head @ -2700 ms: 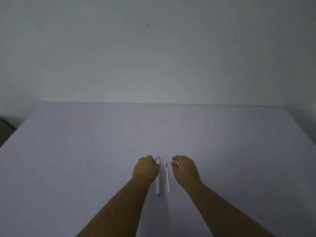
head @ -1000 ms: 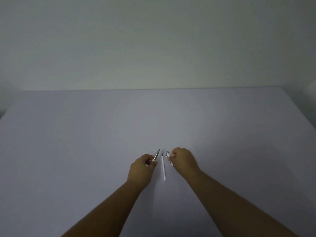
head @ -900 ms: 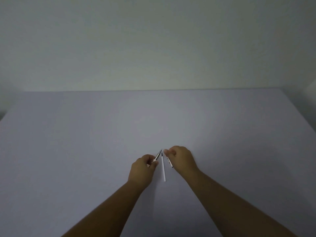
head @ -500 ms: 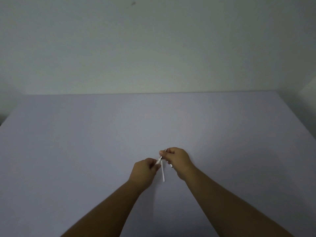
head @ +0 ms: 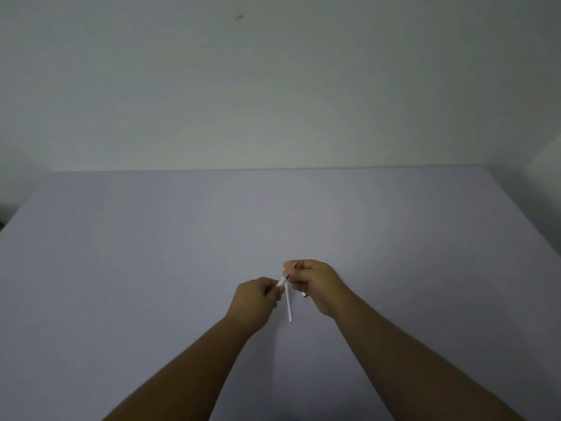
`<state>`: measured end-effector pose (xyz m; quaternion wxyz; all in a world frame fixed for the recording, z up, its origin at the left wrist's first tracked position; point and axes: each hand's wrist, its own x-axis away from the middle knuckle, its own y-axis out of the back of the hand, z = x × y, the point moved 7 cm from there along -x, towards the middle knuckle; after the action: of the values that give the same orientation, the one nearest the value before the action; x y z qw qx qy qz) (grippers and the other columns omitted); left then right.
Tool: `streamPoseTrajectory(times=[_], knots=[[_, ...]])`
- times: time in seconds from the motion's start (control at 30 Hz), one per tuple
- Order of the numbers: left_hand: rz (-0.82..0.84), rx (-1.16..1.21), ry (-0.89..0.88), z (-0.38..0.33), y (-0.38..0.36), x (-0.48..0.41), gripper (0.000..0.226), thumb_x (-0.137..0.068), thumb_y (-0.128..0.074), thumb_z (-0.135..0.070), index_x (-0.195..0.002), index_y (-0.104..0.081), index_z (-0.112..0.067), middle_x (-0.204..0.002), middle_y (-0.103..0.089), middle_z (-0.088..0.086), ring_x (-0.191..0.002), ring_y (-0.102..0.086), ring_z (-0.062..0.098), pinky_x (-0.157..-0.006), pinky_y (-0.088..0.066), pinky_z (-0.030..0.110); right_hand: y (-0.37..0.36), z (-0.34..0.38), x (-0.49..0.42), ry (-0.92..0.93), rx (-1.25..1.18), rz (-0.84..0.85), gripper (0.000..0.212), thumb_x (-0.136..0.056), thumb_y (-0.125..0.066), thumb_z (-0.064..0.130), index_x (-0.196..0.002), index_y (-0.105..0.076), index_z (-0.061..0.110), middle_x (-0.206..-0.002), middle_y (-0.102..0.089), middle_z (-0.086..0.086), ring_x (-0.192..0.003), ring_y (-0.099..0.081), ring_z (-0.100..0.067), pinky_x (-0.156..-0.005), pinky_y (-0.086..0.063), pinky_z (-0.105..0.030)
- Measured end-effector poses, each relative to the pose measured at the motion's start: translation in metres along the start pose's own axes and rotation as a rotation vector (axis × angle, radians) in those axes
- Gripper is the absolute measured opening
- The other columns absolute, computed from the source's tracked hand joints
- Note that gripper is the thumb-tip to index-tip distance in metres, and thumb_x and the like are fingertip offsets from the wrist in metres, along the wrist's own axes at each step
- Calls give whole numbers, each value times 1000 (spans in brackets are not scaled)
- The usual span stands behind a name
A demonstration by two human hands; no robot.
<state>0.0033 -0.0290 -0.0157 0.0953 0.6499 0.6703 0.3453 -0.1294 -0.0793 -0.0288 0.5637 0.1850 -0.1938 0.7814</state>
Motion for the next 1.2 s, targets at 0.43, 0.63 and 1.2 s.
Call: streamPoseTrajectory(times=[0.43, 0.63, 1.2], knots=[[-28, -57, -29, -9, 3, 8, 21, -93, -52, -28, -88, -68, -15, -71, -64, -2, -68, -59, 17, -65, -47, 26, 2, 4, 6, -7, 45, -88, 9, -83, -67, 16, -79, -69, 9, -65, -58, -2, -60, -52, -14, -59, -44, -22], [-40, -37, -28, -11, 9, 12, 21, -92, -53, -27, -89, -68, -13, -75, -66, 1, -75, -64, 23, -69, -50, 30, 2, 6, 9, -14, 31, -76, 15, -81, -71, 22, -82, -69, 7, -67, -57, -4, -60, -50, -14, -65, -43, -26], [-52, -39, -17, -13, 11, 17, 21, -92, -54, -27, -93, -69, -12, -84, -71, 8, -82, -66, 25, -77, -52, 36, 2, 9, 14, 14, 41, -105, 14, -82, -70, 24, -83, -72, 9, -67, -61, -2, -62, -53, -15, -68, -47, -27]])
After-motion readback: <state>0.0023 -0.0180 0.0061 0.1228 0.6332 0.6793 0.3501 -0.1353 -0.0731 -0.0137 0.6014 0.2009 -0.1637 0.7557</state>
